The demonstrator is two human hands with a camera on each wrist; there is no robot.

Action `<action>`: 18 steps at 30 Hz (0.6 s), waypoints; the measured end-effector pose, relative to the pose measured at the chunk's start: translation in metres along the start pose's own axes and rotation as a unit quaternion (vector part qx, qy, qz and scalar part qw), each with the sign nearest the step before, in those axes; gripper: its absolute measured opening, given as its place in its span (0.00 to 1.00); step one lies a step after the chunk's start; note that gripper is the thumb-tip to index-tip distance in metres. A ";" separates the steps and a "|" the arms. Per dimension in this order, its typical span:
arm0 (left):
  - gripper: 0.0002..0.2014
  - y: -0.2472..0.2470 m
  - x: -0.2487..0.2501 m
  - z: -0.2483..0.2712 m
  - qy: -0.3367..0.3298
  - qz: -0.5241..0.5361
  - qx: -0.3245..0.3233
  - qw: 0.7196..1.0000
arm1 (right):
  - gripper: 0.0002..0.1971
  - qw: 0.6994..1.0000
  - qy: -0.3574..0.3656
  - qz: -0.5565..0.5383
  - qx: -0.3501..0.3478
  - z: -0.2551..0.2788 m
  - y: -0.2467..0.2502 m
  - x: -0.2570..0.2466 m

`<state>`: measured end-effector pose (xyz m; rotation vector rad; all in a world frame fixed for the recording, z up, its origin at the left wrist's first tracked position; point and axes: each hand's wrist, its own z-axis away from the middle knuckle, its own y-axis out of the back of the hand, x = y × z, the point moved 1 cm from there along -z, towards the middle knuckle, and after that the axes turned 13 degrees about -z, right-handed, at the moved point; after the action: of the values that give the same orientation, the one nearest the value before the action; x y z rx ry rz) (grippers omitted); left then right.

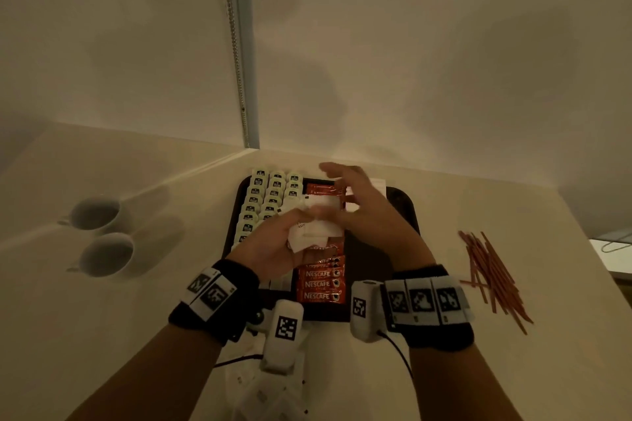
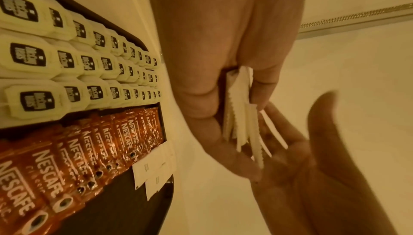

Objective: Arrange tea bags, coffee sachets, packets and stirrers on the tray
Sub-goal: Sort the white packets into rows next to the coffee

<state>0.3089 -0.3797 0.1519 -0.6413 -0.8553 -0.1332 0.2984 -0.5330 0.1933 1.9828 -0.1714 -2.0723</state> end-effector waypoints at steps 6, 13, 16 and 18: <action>0.11 -0.001 0.009 -0.006 -0.027 -0.031 0.039 0.998 | 0.04 0.992 -0.011 -0.048 0.114 0.009 0.006 0.022; 0.18 -0.002 0.012 -0.010 -0.110 -0.066 0.050 0.990 | 0.03 0.973 -0.019 -0.198 0.115 0.011 0.009 0.027; 0.28 -0.001 0.011 -0.011 -0.165 -0.037 0.032 0.985 | 0.14 0.915 -0.059 -0.384 0.107 0.011 0.007 0.032; 0.29 -0.001 0.010 -0.012 -0.178 -0.034 0.023 0.983 | 0.18 0.877 -0.081 -0.464 0.099 0.011 0.004 0.034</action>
<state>0.3232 -0.3866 0.1540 -0.6016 -1.2228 -0.0609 0.2871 -0.5467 0.1620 2.2633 0.7165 -2.8683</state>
